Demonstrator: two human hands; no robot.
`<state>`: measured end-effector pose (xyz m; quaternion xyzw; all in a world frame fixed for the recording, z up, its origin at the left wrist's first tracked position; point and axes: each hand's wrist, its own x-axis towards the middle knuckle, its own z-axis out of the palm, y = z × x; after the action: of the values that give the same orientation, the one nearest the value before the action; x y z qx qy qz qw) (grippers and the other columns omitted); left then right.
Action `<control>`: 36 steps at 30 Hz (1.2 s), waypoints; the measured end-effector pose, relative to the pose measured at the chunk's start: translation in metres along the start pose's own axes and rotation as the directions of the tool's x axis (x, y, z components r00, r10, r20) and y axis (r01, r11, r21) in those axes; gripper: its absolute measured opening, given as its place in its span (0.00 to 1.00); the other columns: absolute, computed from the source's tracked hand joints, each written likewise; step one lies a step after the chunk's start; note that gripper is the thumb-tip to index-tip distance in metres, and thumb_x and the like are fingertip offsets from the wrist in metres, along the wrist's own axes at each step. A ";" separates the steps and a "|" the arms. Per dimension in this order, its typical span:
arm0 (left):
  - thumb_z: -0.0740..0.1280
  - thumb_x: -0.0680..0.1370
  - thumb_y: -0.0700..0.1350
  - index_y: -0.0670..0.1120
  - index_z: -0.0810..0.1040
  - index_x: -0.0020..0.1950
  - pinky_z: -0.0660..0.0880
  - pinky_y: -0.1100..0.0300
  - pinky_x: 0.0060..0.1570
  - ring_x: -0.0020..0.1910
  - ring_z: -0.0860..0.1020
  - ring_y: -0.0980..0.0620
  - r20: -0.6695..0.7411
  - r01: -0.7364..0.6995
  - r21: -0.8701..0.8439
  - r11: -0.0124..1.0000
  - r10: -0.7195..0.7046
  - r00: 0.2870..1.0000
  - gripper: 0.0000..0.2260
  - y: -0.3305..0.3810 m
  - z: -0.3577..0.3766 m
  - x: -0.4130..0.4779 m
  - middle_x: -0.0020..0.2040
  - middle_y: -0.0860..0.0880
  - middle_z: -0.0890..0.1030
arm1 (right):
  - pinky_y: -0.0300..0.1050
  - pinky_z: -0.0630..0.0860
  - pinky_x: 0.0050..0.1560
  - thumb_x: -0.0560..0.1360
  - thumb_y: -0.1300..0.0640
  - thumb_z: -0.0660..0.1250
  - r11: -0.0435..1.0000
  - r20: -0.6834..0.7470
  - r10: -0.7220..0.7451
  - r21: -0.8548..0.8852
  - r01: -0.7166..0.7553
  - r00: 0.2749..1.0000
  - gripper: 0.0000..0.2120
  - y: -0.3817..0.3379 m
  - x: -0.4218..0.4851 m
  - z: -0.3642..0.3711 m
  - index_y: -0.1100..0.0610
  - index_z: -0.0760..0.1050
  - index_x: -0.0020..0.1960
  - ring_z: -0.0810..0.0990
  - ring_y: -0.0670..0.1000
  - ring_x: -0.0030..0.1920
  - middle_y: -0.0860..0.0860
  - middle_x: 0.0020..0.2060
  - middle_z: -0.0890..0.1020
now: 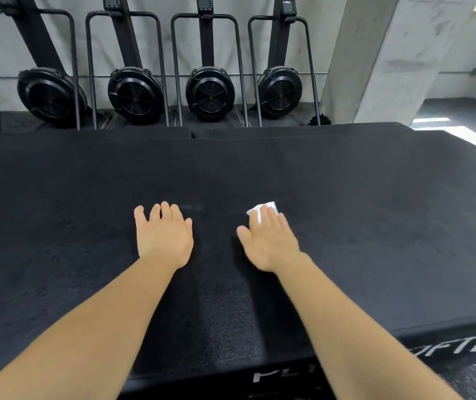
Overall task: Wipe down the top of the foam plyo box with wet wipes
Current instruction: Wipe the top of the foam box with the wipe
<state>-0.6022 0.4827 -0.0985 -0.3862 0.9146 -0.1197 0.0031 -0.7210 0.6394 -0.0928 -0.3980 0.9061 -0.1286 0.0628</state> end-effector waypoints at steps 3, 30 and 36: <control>0.41 0.83 0.52 0.44 0.64 0.69 0.49 0.43 0.72 0.71 0.64 0.48 0.009 0.011 -0.005 1.000 -0.011 1.000 0.23 0.000 -0.002 -0.002 0.69 0.49 0.69 | 0.47 0.47 0.76 0.82 0.44 0.47 0.995 0.017 -0.095 0.015 0.095 0.995 0.27 -0.040 -0.019 0.014 0.55 0.58 0.76 0.57 0.51 0.71 0.50 0.70 0.62; 0.41 0.82 0.52 0.44 0.67 0.67 0.49 0.42 0.72 0.67 0.67 0.48 -0.003 0.000 -0.021 1.000 0.000 1.000 0.22 0.000 -0.004 -0.003 0.65 0.48 0.71 | 0.47 0.57 0.72 0.82 0.47 0.49 0.993 0.056 0.088 0.071 -0.092 0.995 0.24 0.022 -0.016 -0.021 0.54 0.58 0.76 0.62 0.53 0.64 0.50 0.69 0.61; 0.41 0.83 0.53 0.43 0.61 0.74 0.47 0.42 0.73 0.70 0.65 0.48 -0.082 -0.012 -0.017 1.000 0.011 0.997 0.24 0.000 -0.013 -0.013 0.69 0.49 0.69 | 0.46 0.55 0.74 0.82 0.45 0.50 0.990 0.065 -0.117 0.080 0.112 0.991 0.24 -0.047 -0.060 0.002 0.54 0.57 0.75 0.59 0.51 0.67 0.49 0.69 0.61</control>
<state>-0.5941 0.4947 -0.0872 -0.3756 0.9172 -0.1275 -0.0372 -0.6466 0.6527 -0.0810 -0.4510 0.8735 -0.1527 0.1019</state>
